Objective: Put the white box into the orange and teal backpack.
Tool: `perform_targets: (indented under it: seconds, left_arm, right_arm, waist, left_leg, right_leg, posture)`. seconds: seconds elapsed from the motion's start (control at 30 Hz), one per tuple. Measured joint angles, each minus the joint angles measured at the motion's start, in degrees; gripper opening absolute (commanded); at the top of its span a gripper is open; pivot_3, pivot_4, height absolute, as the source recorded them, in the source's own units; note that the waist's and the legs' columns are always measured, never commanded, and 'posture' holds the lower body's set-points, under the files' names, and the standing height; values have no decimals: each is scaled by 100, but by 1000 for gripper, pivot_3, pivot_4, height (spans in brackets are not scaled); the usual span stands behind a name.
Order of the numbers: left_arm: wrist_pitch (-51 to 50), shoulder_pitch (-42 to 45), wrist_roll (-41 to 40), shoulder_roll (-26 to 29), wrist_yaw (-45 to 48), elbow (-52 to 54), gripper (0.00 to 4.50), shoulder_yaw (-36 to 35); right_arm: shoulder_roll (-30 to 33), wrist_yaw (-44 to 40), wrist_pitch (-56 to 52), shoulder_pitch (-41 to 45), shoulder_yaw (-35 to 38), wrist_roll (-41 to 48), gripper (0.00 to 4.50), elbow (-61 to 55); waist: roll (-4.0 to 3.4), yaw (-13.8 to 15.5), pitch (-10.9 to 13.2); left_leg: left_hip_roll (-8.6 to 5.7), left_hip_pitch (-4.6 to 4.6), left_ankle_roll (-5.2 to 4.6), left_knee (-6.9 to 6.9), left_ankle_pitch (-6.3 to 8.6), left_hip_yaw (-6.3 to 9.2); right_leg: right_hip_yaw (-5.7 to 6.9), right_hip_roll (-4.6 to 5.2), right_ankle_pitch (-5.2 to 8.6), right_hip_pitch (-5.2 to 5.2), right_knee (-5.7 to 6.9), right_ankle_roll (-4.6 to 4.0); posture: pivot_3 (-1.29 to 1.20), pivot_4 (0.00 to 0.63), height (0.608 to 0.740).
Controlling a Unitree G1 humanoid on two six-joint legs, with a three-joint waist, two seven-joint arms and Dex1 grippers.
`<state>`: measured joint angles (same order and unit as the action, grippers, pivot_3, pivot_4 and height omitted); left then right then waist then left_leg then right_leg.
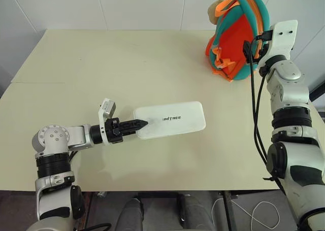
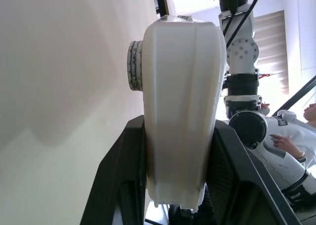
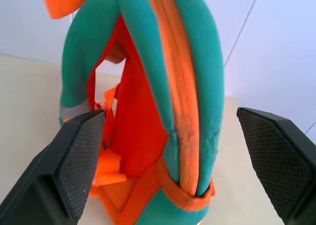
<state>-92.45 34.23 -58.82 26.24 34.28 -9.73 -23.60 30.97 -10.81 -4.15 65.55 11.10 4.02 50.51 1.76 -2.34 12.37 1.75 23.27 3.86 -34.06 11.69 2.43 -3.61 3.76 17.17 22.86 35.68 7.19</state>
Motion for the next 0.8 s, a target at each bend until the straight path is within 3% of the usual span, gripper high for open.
perform_targets:
  seconds: [0.37,0.8]
  left_arm:
    - [0,-132,-436,-112,-577,45,1245,-124]
    - [0,-135,-678,-152,-882,47,1245,-244]
  right_arm:
    - [-54,-61,499,546,212,122,4500,1835]
    - [-121,163,674,847,271,-16,4500,2401]
  waist:
    - [0,-108,0]
    - [0,-101,0]
  left_leg:
    - [0,-1,4,0,-2,0]
    - [0,-1,8,0,-4,0]
  right_leg:
    - [-1,-3,0,0,4,1]
    - [-1,-3,-1,0,4,1]
  posture:
    - [0,150,740]
    - [0,150,740]
